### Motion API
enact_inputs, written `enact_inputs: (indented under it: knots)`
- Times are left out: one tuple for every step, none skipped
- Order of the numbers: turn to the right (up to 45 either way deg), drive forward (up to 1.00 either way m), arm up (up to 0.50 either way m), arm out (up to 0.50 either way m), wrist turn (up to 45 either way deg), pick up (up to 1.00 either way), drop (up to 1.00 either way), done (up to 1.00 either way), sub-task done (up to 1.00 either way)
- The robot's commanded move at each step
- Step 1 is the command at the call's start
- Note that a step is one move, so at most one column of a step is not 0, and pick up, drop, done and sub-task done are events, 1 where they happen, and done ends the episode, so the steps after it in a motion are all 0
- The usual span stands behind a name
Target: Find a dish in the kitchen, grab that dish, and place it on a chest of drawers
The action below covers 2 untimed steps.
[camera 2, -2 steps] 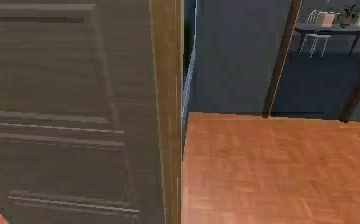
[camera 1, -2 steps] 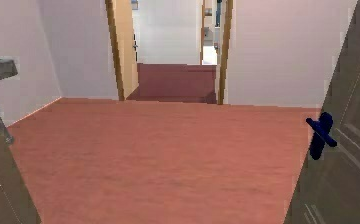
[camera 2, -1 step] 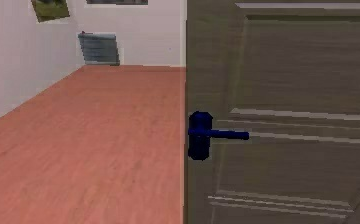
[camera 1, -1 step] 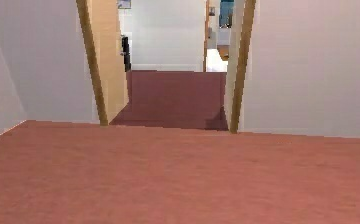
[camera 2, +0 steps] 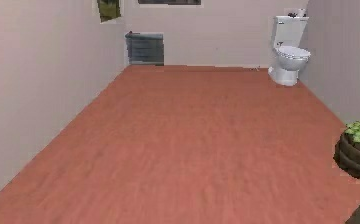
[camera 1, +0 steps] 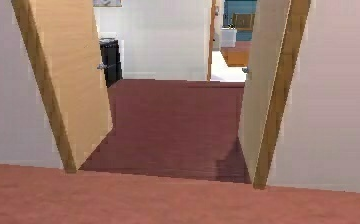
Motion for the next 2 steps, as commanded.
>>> enact_inputs:
  knots:
    - [0.0, 1.0, 0.0, 0.0, 0.0, 0.0, 0.0, 0.0, 0.0]
    - [0.0, 0.2, 0.0, 0.0, 0.0, 0.0, 0.0, 0.0, 0.0]
